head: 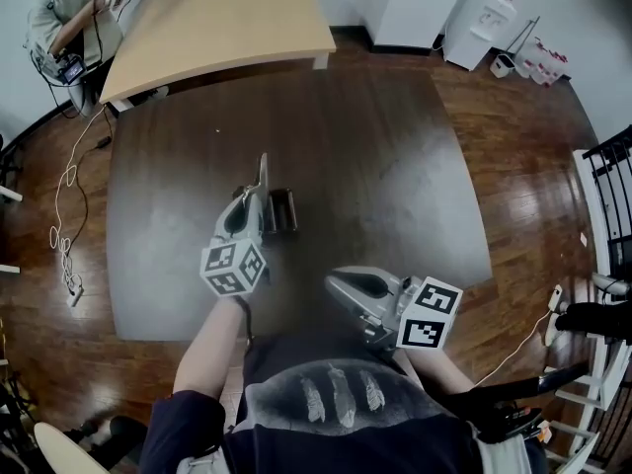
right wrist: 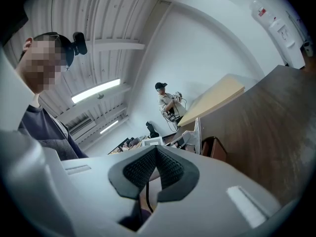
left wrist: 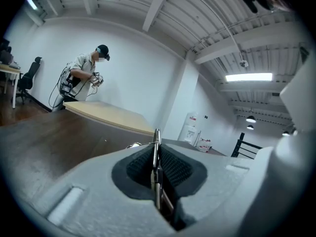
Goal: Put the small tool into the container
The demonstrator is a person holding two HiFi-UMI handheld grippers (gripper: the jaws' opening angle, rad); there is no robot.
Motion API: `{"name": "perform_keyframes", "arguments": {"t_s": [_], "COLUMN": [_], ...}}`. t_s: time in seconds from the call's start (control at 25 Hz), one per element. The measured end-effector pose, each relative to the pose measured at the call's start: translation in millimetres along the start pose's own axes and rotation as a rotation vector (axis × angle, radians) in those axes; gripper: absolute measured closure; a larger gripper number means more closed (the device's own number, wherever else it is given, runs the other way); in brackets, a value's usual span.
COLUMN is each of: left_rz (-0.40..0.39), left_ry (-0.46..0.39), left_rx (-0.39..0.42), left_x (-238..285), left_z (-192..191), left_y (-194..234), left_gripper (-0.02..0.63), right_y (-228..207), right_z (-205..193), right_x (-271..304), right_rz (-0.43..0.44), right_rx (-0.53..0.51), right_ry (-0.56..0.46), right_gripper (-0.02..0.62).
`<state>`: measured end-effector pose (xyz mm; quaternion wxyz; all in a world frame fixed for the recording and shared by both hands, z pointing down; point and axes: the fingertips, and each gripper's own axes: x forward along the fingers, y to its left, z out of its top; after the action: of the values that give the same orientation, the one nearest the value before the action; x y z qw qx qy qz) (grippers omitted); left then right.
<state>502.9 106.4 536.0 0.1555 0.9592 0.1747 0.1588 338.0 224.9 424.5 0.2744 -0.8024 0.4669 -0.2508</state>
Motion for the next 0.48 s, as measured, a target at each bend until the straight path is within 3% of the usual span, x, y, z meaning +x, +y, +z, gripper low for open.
{"name": "perform_keyframes", "arguments": {"t_s": [0.48], "left_rz": [0.011], "left_ry": [0.188], "left_rx": [0.174], "left_x": [-14.0], "left_z": [-34.6], "left_y": [0.2], "left_gripper": [0.571], "right_y": [-5.7], "right_z": [2.7], "right_x": [-3.0], "right_rz": [0.060], "right_rx": [0.030], "right_ry": [-0.044], "right_gripper": [0.594]}}
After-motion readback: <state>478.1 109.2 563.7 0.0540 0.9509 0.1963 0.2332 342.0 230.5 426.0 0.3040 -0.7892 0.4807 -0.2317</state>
